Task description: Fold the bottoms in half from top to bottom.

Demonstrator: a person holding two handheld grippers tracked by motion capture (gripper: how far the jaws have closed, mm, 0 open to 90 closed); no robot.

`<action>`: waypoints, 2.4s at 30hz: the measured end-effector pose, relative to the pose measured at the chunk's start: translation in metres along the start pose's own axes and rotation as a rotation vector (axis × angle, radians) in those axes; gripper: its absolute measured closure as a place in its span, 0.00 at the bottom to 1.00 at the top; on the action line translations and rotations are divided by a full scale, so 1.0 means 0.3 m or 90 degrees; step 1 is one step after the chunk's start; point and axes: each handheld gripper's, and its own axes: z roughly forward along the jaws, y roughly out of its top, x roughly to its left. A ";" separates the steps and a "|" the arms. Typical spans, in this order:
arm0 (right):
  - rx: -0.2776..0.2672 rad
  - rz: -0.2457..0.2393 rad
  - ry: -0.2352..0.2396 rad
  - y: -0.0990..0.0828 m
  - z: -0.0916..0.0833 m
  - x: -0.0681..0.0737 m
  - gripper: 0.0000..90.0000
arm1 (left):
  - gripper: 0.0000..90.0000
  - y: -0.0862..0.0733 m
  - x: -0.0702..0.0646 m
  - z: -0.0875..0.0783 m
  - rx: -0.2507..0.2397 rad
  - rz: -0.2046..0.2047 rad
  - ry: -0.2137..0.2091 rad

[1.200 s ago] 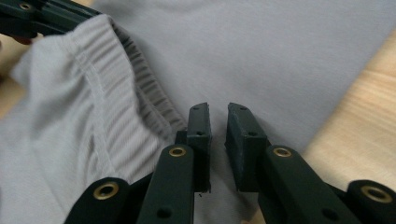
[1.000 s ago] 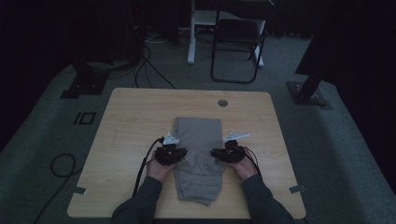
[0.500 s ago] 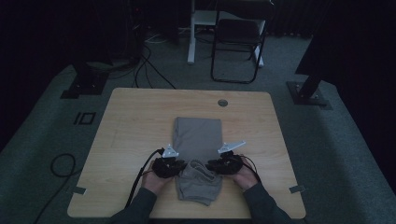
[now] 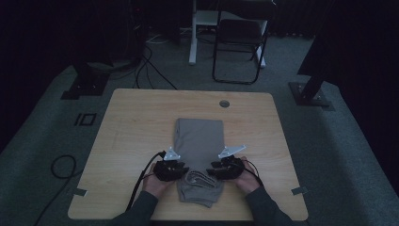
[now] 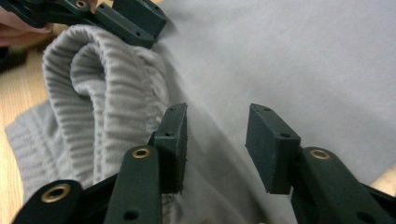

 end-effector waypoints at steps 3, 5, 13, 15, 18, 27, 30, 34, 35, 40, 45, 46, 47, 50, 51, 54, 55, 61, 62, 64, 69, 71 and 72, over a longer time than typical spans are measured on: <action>0.010 -0.016 0.021 -0.008 0.007 0.020 0.62 | 0.72 -0.002 -0.007 -0.003 -0.003 0.006 -0.003; 0.016 -0.026 0.025 -0.010 0.013 0.030 0.59 | 0.70 0.005 0.002 -0.003 -0.012 -0.002 0.007; -0.004 0.011 -0.130 0.003 0.041 -0.050 0.57 | 0.68 0.046 0.082 0.036 -0.044 -0.031 0.080; -0.017 0.024 -0.151 0.006 0.049 -0.071 0.57 | 0.68 0.056 0.102 0.055 -0.047 -0.037 0.096; -0.027 0.030 -0.185 0.023 0.059 -0.095 0.56 | 0.68 0.074 0.126 0.078 -0.052 -0.046 0.113; -0.048 0.040 -0.240 0.102 0.109 -0.173 0.56 | 0.68 0.145 0.191 0.131 -0.073 -0.057 0.167; -0.052 0.051 -0.254 0.133 0.129 -0.204 0.56 | 0.68 0.164 0.212 0.148 -0.076 -0.063 0.183; -0.052 0.065 -0.266 0.158 0.150 -0.237 0.56 | 0.73 0.167 0.238 0.168 -0.063 -0.078 0.196; -0.044 0.069 -0.266 0.159 0.156 -0.246 0.56 | 0.75 0.163 0.241 0.169 -0.063 -0.079 0.194; -0.052 0.080 -0.252 0.140 0.159 -0.253 0.57 | 0.84 0.151 0.246 0.154 -0.055 -0.086 0.183; -0.053 0.072 -0.238 0.118 0.144 -0.234 0.57 | 0.85 0.124 0.228 0.135 -0.056 -0.086 0.170; -0.052 0.069 -0.235 0.114 0.141 -0.228 0.57 | 0.85 0.118 0.222 0.129 -0.055 -0.088 0.168; -0.051 0.065 -0.231 0.109 0.138 -0.223 0.57 | 0.85 0.110 0.215 0.124 -0.057 -0.088 0.165; -0.054 0.056 -0.221 0.091 0.128 -0.205 0.57 | 0.85 0.083 0.194 0.105 -0.061 -0.087 0.152; -0.055 0.054 -0.218 0.084 0.124 -0.198 0.57 | 0.85 0.076 0.189 0.101 -0.061 -0.087 0.149; -0.056 0.047 -0.212 0.070 0.116 -0.178 0.57 | 0.85 0.051 0.169 0.082 -0.062 -0.083 0.139; -0.056 0.044 -0.210 0.064 0.113 -0.171 0.57 | 0.85 0.044 0.164 0.077 -0.064 -0.083 0.136; -0.062 0.039 -0.203 0.036 0.101 -0.135 0.57 | 0.84 0.022 0.139 0.057 -0.059 -0.086 0.126; -0.063 0.037 -0.202 0.031 0.098 -0.129 0.57 | 0.84 0.020 0.135 0.056 -0.059 -0.086 0.125; -0.062 0.035 -0.201 0.028 0.096 -0.125 0.57 | 0.84 0.016 0.131 0.052 -0.057 -0.083 0.124; -0.054 0.032 -0.194 0.017 0.087 -0.100 0.57 | 0.84 -0.004 0.107 0.034 -0.054 -0.082 0.116; -0.051 0.030 -0.191 0.015 0.085 -0.093 0.57 | 0.83 -0.009 0.099 0.028 -0.050 -0.081 0.114; -0.049 0.028 -0.190 0.015 0.084 -0.090 0.57 | 0.83 -0.011 0.097 0.025 -0.048 -0.081 0.112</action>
